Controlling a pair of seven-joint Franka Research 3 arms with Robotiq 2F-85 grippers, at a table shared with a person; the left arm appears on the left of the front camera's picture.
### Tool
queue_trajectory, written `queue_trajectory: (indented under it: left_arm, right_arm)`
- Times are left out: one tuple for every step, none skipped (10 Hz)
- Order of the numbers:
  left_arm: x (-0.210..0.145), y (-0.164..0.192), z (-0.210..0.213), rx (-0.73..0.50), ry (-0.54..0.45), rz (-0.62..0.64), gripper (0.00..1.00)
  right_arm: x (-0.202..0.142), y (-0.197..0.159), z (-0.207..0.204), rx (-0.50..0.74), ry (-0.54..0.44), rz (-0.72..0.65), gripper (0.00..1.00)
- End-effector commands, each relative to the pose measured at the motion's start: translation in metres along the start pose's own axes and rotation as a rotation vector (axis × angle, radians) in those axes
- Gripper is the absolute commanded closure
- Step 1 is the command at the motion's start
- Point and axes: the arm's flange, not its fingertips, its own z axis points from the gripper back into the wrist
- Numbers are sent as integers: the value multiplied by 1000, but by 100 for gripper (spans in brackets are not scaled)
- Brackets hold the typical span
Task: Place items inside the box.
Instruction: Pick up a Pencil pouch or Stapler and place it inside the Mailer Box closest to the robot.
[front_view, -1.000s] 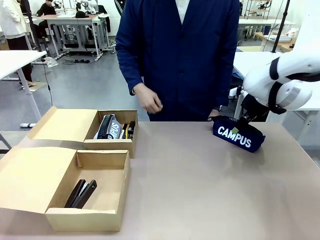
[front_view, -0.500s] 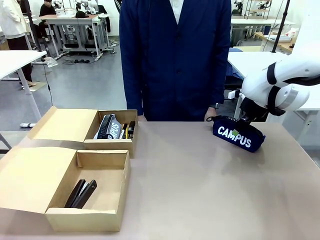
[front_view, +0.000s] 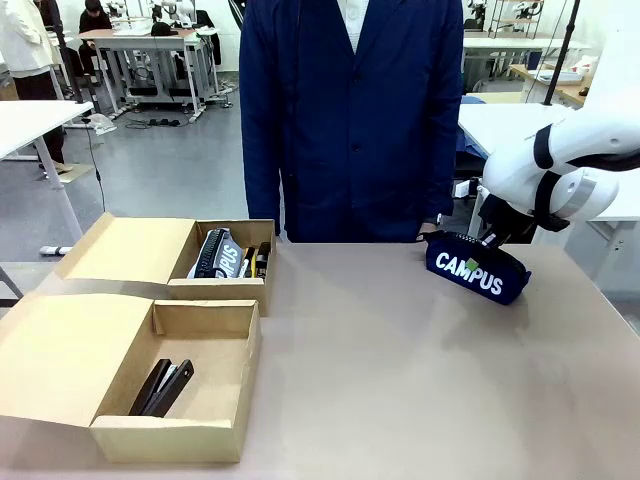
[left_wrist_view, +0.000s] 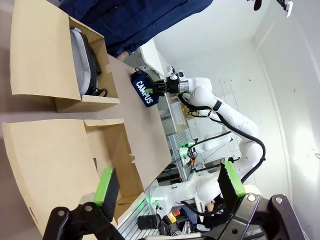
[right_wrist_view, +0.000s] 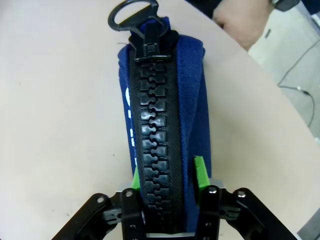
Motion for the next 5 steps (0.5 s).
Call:
queue_trajectory:
  left_arm:
    - [1, -2, 0, -21, -14, -21, 0]
    - [1, -2, 0, -21, -14, -21, 0]
    - [1, -2, 0, -21, -14, -21, 0]
    - [1, -2, 0, -21, -14, -21, 0]
    - [1, -2, 0, -21, -14, -21, 0]
  right_arm:
    - [-3, -1, 6, -16, 4, 19, 96]
    - [-4, -1, 7, -16, 5, 21, 100]
    - [-6, -2, 10, -12, 0, 24, 100]
    - [-8, -3, 14, -5, -6, 15, 100]
    - [-10, -3, 17, 0, -14, -1, 100]
